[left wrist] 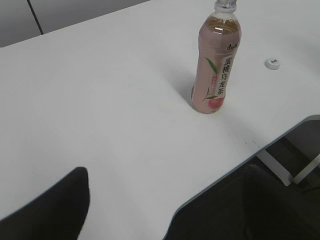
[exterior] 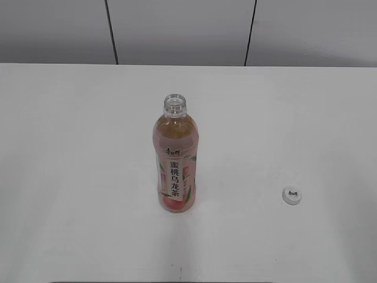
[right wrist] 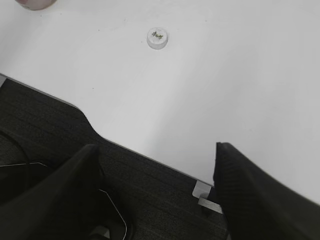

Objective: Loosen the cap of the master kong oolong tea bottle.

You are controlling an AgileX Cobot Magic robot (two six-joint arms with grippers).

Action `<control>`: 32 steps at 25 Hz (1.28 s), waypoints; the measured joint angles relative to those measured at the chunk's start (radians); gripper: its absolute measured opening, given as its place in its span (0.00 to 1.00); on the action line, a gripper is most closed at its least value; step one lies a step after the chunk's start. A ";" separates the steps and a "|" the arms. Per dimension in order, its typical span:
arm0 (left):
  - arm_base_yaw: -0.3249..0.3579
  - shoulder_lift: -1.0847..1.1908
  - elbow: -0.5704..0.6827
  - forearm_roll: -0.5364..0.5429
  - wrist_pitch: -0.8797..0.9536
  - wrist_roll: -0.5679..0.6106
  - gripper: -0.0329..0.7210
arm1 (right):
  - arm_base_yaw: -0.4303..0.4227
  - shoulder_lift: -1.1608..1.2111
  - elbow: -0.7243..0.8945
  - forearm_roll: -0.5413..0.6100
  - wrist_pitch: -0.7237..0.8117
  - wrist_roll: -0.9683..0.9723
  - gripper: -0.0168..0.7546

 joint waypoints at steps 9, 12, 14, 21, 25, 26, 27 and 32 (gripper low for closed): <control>0.000 -0.001 0.002 0.000 0.000 0.000 0.78 | 0.000 0.000 0.000 0.000 0.000 0.000 0.72; 0.000 -0.001 0.004 0.000 0.000 0.000 0.78 | 0.000 0.000 0.000 0.000 0.000 0.000 0.72; 0.000 -0.001 0.004 0.000 0.000 0.000 0.78 | 0.000 0.000 0.000 0.000 0.000 0.000 0.72; 0.097 -0.016 0.004 0.000 -0.001 0.000 0.78 | -0.016 -0.004 0.000 0.000 0.000 0.000 0.72; 0.286 -0.051 0.004 0.000 -0.001 0.000 0.78 | -0.139 -0.017 0.000 0.001 0.000 0.000 0.72; 0.331 -0.070 0.004 0.000 -0.001 0.000 0.78 | -0.181 -0.026 0.000 0.001 0.000 0.000 0.72; 0.364 -0.087 0.004 0.001 -0.001 0.000 0.78 | -0.222 -0.043 0.000 0.001 0.000 0.000 0.72; 0.471 -0.107 0.004 0.001 -0.001 0.000 0.78 | -0.373 -0.162 0.000 0.000 0.000 0.000 0.72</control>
